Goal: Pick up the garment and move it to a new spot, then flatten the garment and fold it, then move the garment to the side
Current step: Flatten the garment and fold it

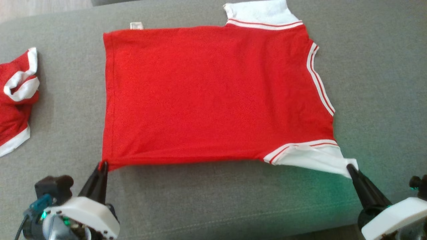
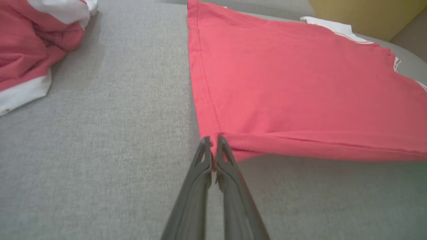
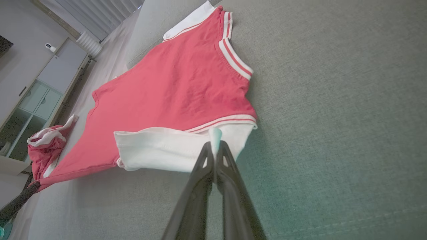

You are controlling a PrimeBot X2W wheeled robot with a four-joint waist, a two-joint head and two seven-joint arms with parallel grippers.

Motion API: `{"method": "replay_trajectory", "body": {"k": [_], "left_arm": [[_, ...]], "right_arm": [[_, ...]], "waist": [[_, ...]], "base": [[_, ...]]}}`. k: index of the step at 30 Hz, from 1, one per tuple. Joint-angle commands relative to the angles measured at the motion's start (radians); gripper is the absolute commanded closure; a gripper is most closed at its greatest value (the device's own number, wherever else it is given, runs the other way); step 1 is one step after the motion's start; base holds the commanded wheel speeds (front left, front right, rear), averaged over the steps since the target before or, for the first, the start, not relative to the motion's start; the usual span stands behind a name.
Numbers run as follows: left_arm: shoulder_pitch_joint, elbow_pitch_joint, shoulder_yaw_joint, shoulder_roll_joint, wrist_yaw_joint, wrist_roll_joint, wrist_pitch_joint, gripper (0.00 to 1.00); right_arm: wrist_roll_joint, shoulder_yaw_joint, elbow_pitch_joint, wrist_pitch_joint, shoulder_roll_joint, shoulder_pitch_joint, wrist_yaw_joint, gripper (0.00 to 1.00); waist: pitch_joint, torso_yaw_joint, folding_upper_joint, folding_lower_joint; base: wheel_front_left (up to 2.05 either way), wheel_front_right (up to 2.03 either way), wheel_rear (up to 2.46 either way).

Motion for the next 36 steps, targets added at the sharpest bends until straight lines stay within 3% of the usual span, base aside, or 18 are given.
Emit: {"method": "replay_trajectory", "body": {"k": [1,8,13,24,36], "left_arm": [[-0.003,-0.057,0.042,0.026,0.012,-0.009,0.026,1.00],[0.039,-0.110,0.032,0.039,0.018,-0.029,0.100,1.00],[-0.003,-0.092,0.019,0.058,0.010,-0.062,0.211,1.00],[-0.183,-0.035,0.012,0.105,-0.049,-0.102,0.297,1.00],[-0.366,0.056,-0.009,0.106,-0.086,-0.076,0.236,1.00]], "right_arm": [[-0.018,-0.009,-0.055,0.037,-0.002,0.007,-0.001,1.00],[-0.078,-0.055,-0.112,0.112,0.040,0.006,-0.001,1.00],[-0.147,-0.068,-0.069,0.121,0.037,-0.106,-0.001,1.00],[-0.198,0.087,0.127,0.024,-0.086,-0.414,-0.001,1.00],[-0.130,0.252,0.346,-0.163,-0.187,-0.659,-0.001,1.00]], "waist": [[-0.010,-0.001,-0.0001,0.0001],[-0.022,-0.001,-0.0001,0.0001],[0.013,-0.003,-0.0001,0.0001],[0.113,0.006,-0.0001,0.0001],[0.189,0.017,-0.0001,0.0001]], "base": [[0.00,0.00,0.00],[0.00,0.00,0.00],[0.00,0.00,0.00],[0.00,0.00,0.00],[0.00,0.00,0.00]]}}
